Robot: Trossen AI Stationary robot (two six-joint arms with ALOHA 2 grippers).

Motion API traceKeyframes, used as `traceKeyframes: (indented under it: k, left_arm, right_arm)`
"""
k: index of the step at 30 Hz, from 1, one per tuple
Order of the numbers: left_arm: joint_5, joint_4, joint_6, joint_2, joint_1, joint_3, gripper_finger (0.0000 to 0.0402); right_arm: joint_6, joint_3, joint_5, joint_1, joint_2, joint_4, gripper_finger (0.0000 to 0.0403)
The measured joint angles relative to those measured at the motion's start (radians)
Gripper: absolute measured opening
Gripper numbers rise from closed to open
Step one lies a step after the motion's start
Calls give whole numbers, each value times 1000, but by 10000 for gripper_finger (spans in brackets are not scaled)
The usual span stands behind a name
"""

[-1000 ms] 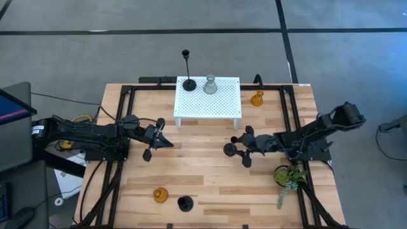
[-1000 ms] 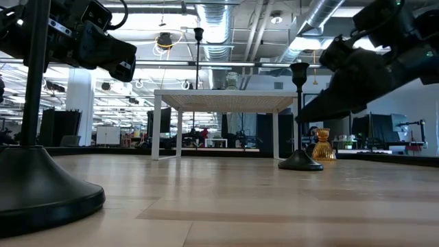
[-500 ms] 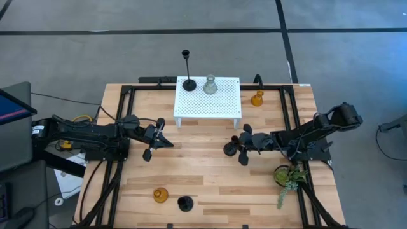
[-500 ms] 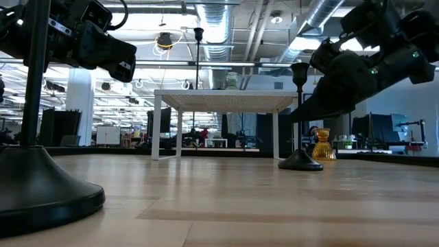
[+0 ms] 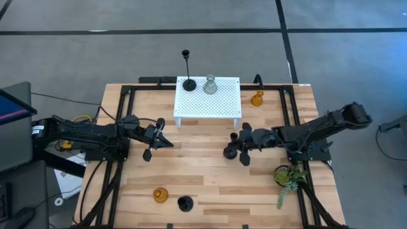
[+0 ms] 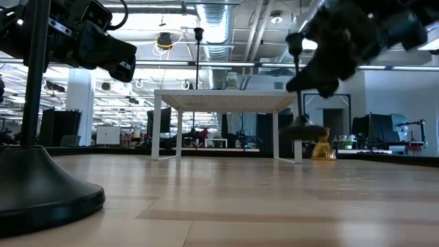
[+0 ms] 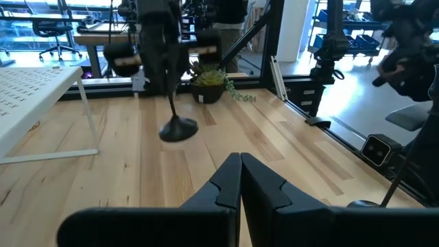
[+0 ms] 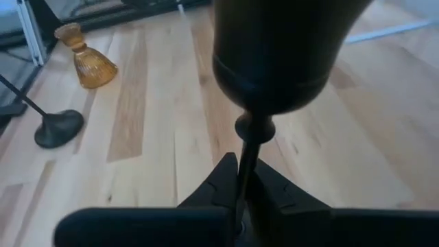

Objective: Pick & Place candle stick holders
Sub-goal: Put the top black candle holder on the shelf

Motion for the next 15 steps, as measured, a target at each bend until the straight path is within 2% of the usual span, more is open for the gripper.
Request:
traceKeyframes:
  k: [4,8,15]
  left_arm:
    - [0,0,0,0,0,0,8]
    - [0,0,0,0,0,0,8]
    - [0,0,0,0,0,0,8]
  right_arm:
    - [-117,137,-9,-11,-37,-193,5]
    - [-238,258,-81,-67,-82,-321,4]
    - [-395,402,-166,-264,-113,-440,2]
